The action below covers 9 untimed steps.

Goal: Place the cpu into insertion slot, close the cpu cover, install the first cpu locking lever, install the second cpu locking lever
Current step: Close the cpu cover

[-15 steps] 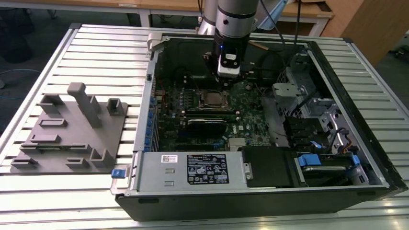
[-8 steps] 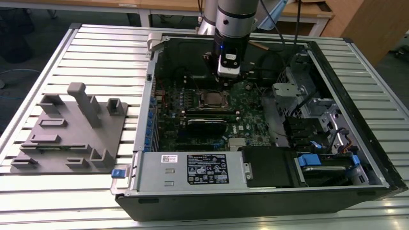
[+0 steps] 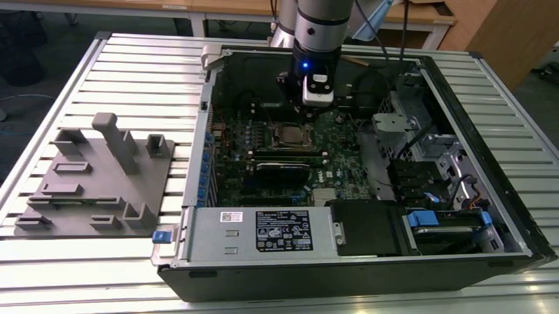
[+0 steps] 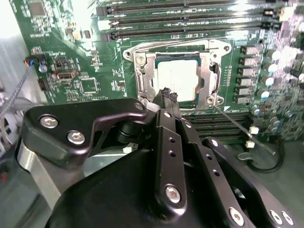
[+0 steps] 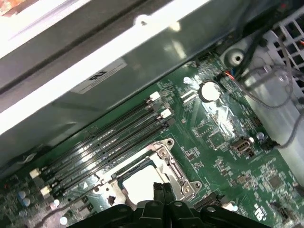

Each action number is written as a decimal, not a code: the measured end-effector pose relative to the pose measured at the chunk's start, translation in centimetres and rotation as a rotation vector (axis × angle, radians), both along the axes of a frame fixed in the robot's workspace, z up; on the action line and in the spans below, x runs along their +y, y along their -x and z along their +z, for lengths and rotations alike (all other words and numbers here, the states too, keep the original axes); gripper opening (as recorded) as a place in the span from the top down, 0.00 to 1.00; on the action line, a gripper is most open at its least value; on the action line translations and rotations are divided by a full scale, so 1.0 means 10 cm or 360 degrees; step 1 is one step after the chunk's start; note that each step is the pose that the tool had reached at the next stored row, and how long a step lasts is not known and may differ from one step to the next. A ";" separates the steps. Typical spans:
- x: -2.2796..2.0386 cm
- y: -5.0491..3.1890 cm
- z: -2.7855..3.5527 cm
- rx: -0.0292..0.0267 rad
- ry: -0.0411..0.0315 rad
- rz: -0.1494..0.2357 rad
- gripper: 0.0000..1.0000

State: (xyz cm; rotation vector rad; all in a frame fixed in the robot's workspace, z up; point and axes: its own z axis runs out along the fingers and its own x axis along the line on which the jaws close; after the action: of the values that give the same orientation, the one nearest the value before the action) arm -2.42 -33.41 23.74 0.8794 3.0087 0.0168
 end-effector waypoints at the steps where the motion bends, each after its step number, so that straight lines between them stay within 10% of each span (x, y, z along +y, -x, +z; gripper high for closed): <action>1: 0.000 0.000 -0.001 0.00000 0.0000 0.0029 0.90; 9: 0.000 0.000 -0.013 0.00000 0.0000 0.0262 0.90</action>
State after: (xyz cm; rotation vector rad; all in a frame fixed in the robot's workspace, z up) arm -2.42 -33.41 23.61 0.6294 3.0716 0.0176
